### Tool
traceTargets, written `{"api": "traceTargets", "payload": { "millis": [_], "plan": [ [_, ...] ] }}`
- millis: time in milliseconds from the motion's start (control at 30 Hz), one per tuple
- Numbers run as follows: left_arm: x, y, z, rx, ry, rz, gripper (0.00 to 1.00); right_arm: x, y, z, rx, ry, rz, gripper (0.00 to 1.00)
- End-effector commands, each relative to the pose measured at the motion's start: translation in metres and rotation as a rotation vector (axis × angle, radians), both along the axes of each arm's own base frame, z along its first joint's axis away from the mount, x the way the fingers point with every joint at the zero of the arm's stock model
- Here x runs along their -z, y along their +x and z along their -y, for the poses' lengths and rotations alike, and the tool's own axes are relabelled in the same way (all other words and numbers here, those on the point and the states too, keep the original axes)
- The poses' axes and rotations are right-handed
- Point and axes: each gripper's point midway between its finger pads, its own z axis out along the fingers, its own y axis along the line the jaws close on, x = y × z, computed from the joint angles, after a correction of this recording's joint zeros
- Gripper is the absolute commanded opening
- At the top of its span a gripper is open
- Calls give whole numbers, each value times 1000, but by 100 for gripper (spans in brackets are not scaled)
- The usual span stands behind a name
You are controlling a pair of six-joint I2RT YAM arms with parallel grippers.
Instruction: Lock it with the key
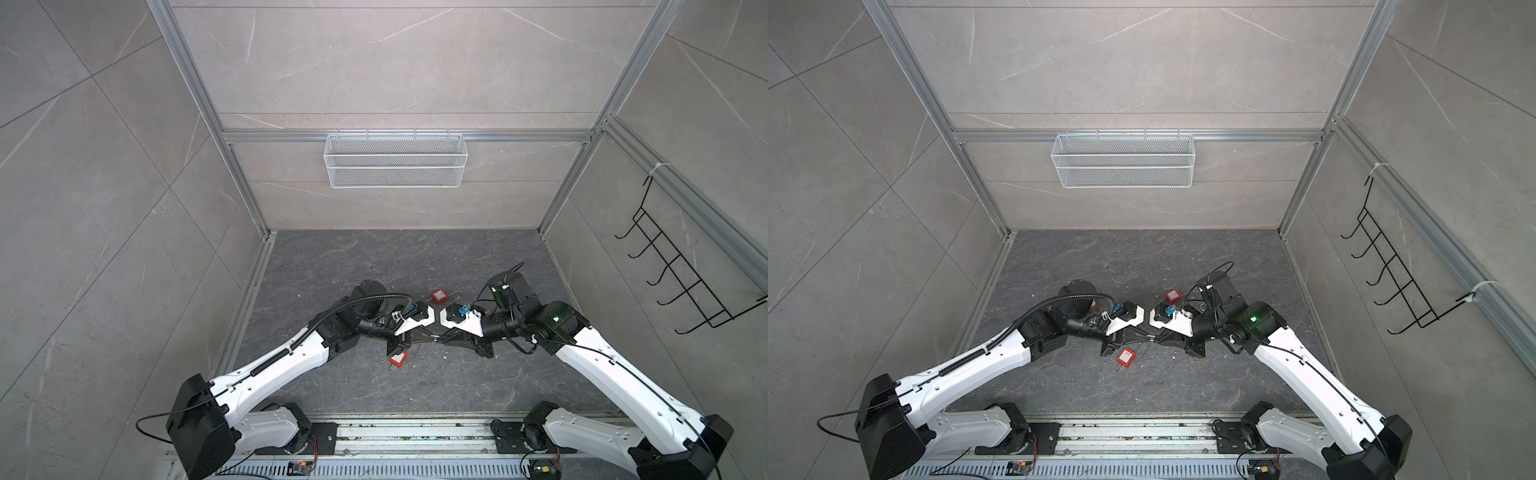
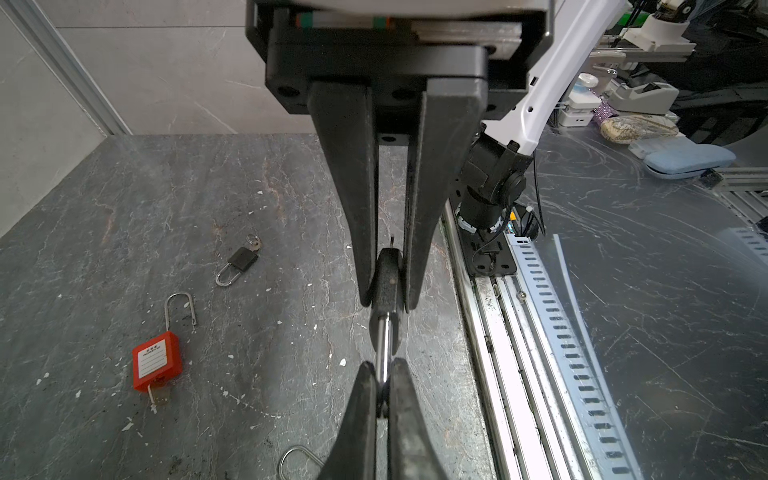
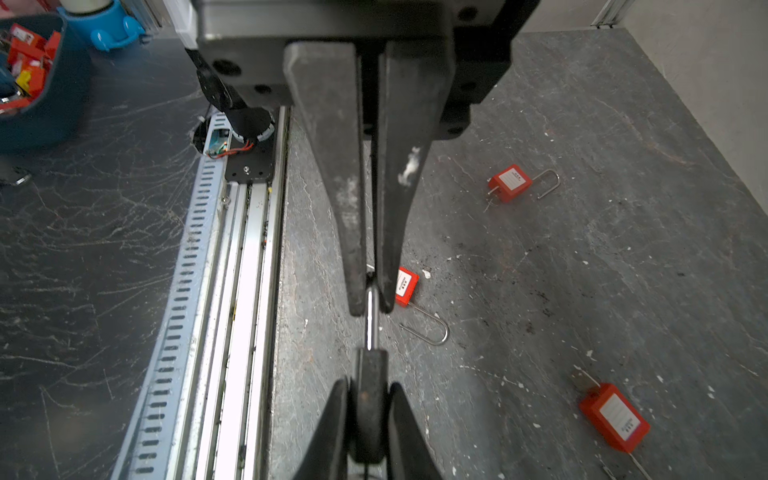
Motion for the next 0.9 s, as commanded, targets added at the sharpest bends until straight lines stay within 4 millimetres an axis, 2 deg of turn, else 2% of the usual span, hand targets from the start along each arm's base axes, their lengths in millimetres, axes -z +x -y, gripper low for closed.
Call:
{"api": "traceTargets", "payload": {
  "millis": [0, 133, 467, 700, 867],
  "plan": [
    [-22, -1, 10, 30, -81, 53, 0, -29, -4, -23, -85, 160, 4, 0],
    [-25, -2, 11, 26, -106, 59, 0, -31, 2, -27, -80, 167, 8, 0],
    [-16, -9, 25, 41, -133, 13, 0, -40, 19, -38, -63, 191, 81, 0],
    [-14, -9, 35, 57, -150, -16, 0, -39, 22, -44, -52, 193, 127, 0],
    [-13, -10, 36, 52, -157, -34, 0, -39, 23, -43, -36, 206, 173, 0]
  ]
}}
